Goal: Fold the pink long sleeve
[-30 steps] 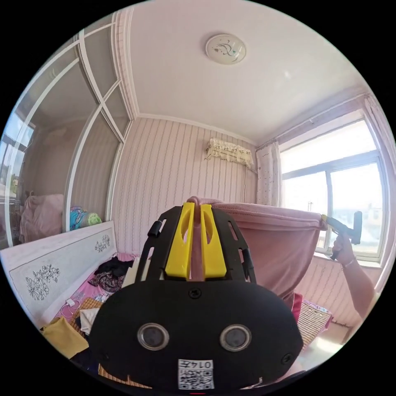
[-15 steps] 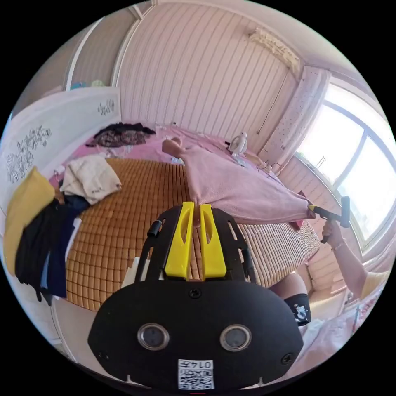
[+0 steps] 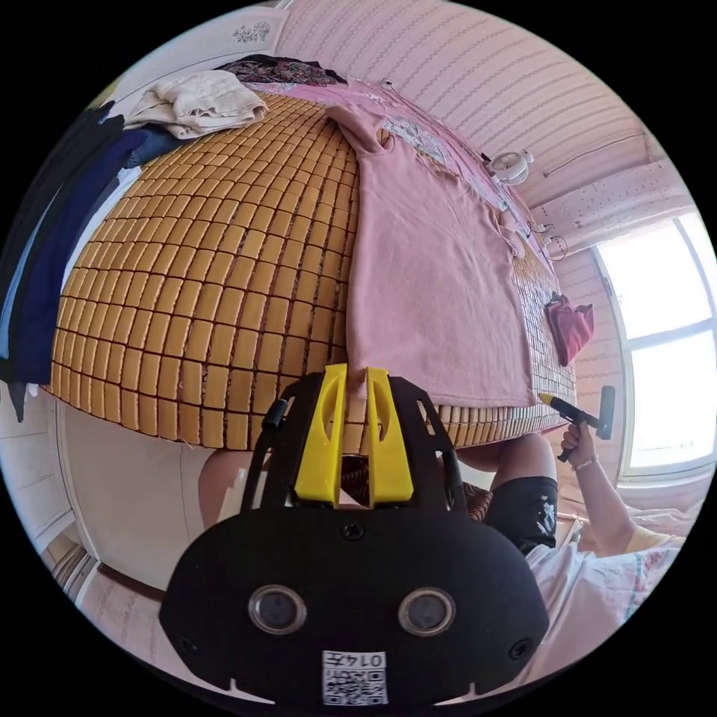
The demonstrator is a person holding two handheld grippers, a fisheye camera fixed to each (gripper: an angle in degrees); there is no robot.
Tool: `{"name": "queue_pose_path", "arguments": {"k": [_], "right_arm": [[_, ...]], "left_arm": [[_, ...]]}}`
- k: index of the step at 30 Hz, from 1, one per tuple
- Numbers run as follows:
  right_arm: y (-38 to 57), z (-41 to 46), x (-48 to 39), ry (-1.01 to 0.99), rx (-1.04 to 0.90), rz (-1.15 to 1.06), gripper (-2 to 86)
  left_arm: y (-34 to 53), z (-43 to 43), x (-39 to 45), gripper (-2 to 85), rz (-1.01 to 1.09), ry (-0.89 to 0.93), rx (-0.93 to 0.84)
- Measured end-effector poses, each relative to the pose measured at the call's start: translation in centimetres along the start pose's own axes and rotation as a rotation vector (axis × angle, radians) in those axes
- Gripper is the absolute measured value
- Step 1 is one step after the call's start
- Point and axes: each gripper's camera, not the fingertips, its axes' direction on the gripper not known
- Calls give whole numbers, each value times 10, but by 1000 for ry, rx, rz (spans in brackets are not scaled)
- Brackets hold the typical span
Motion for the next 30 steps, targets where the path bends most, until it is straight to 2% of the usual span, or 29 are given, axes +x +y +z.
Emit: {"name": "queue_pose_path", "arguments": {"k": [4,10,17,24,30], "right_arm": [[-20,17,-11,2,-51,43,106],[-40,16,-32,95,-84,33,53],[-49,1,-50,116,-93,-48,25],[-22,-15,-51,22,-85,-56,25],[10,-15,-50,-104,-116,-53,37]], "left_arm": [[-24,2,-11,54,-39,-23,5],[-52,20,-23,77,-73,-13,-45],[-66,27,-20,24,26,-86,-97],[-36,15,-15,19,204,-186,-156],[3,3,-46,36,141,-131,-88]]}}
